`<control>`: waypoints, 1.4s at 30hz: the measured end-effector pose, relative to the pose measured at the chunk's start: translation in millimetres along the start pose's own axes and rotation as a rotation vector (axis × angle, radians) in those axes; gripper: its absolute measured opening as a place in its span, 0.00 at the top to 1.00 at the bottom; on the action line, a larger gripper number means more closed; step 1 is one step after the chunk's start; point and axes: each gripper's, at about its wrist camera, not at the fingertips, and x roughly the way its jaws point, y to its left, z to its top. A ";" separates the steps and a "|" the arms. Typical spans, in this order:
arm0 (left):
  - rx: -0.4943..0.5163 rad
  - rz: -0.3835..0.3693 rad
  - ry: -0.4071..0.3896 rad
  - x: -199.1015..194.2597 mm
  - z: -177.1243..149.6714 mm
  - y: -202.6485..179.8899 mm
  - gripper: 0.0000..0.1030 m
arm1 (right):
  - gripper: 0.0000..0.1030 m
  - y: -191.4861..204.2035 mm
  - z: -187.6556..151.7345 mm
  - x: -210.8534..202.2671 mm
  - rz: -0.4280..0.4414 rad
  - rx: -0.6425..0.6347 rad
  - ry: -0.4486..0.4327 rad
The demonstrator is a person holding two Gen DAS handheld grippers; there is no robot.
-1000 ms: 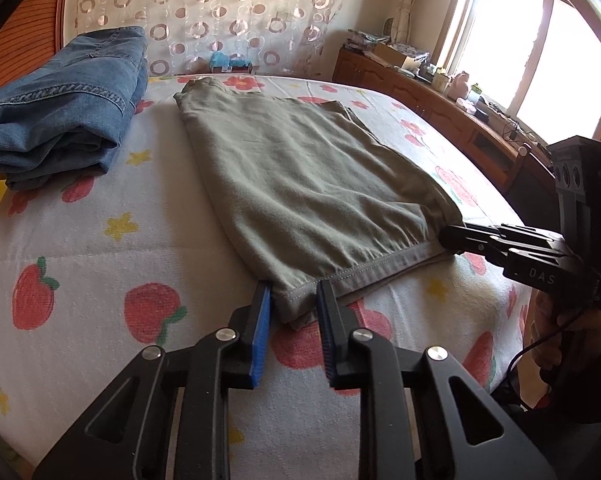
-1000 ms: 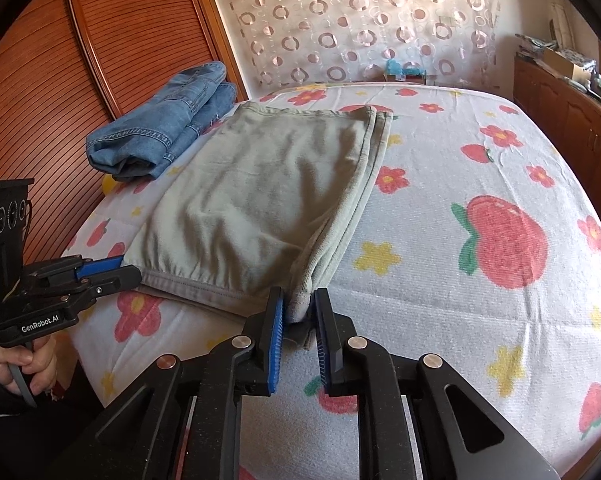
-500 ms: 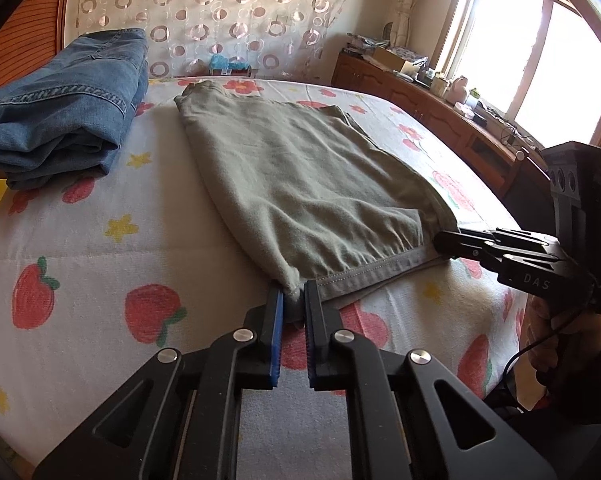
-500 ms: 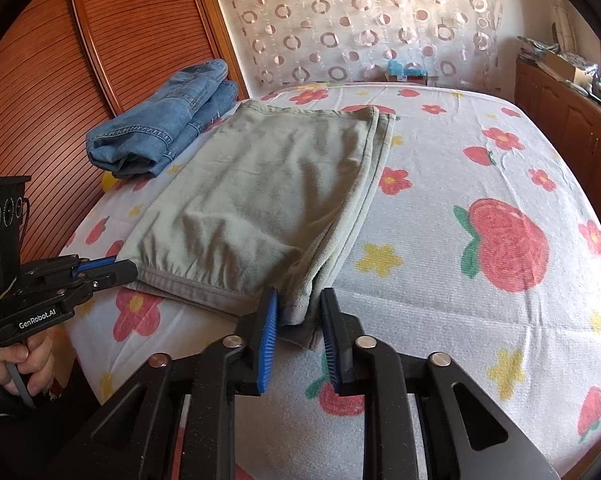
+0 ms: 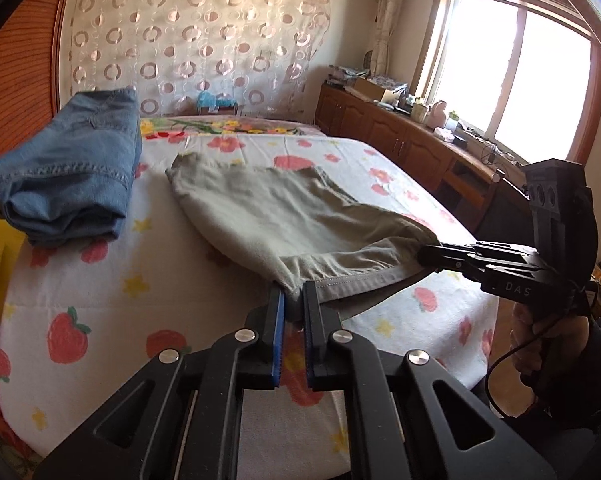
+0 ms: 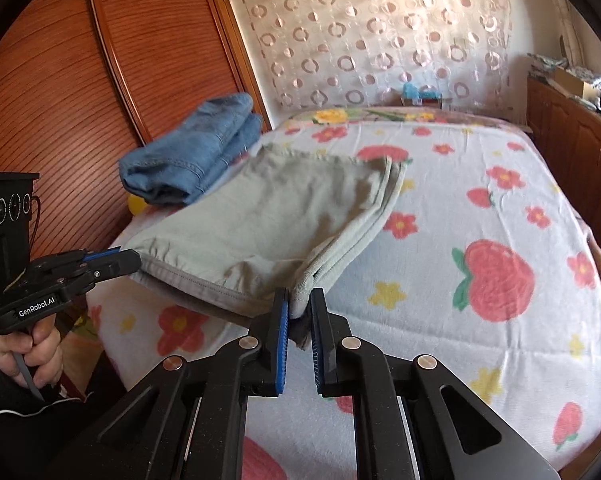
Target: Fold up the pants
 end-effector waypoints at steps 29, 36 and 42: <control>0.067 -0.029 -0.136 -52.7 36.3 -13.3 0.91 | 0.91 10.8 8.1 -65.7 0.025 -0.075 -0.135; 0.079 -0.046 -0.161 -65.7 37.4 -17.4 0.91 | 0.91 11.8 8.3 -75.4 0.021 -0.092 -0.163; 0.074 -0.049 -0.137 -57.3 35.9 -13.7 0.91 | 0.91 9.2 6.3 -70.0 0.018 -0.096 -0.159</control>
